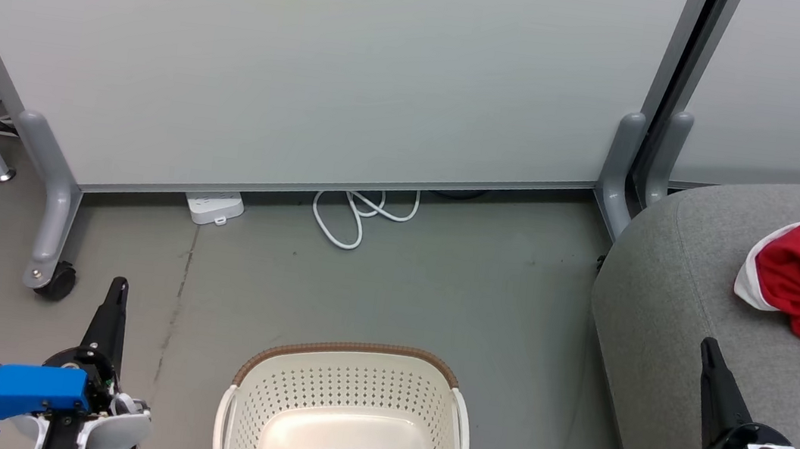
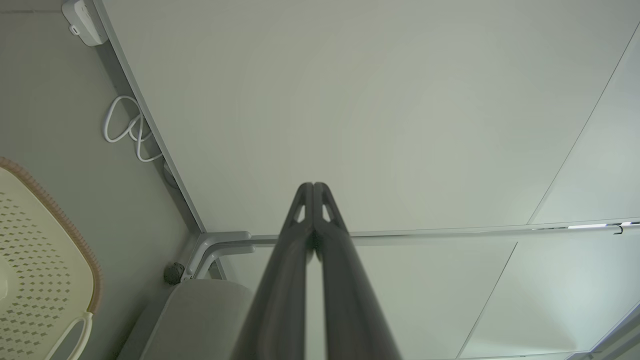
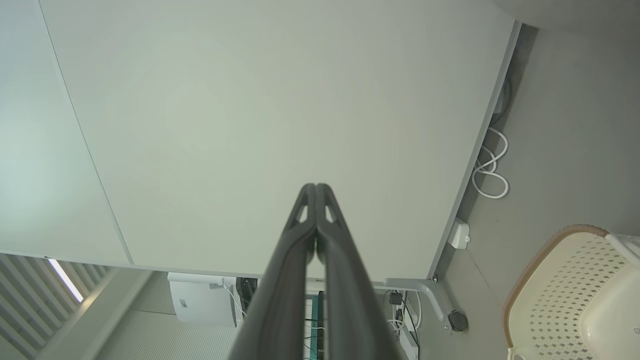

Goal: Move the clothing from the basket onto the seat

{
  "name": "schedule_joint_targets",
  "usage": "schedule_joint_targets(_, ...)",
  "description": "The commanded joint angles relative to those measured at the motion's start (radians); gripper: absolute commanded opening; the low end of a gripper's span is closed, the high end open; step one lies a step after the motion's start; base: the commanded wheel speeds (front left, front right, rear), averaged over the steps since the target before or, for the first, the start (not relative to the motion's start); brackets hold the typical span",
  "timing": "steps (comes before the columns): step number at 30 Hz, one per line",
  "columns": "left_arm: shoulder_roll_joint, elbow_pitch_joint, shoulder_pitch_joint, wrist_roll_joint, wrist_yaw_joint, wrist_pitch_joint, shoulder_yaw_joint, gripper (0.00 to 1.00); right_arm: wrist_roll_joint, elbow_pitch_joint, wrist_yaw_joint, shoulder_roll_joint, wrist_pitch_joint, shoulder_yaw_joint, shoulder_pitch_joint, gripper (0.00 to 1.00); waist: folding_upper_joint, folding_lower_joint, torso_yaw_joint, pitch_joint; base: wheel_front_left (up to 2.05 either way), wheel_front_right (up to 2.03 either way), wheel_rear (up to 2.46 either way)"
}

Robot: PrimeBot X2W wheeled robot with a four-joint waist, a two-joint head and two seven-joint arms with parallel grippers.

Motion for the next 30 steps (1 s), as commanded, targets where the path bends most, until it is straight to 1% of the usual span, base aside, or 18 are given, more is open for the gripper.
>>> schedule_joint_targets(1, -0.001, -0.006, -0.013, -0.020, -0.008, 0.008, 0.003, 0.00, 0.025, -0.003, 0.000, -0.005, 0.008, -0.003, -0.015, 0.00, 0.0000, 0.0000, -0.001, 0.000, 0.00, 0.00, 0.00)
schedule_joint_targets(5, -0.001, -0.006, -0.014, -0.048, -0.009, 0.014, 0.007, 0.00, 0.052, -0.002, 0.000, -0.005, 0.014, -0.003, -0.017, 0.00, 0.0000, 0.0000, -0.004, 0.000, 0.00, 0.00, 0.00)
schedule_joint_targets(30, -0.001, -0.006, -0.014, -0.044, -0.006, 0.014, 0.006, 0.00, 0.048, -0.002, 0.000, -0.005, 0.013, -0.003, -0.015, 0.00, 0.0000, 0.0000, -0.004, 0.000, 0.00, 0.00, 0.00)
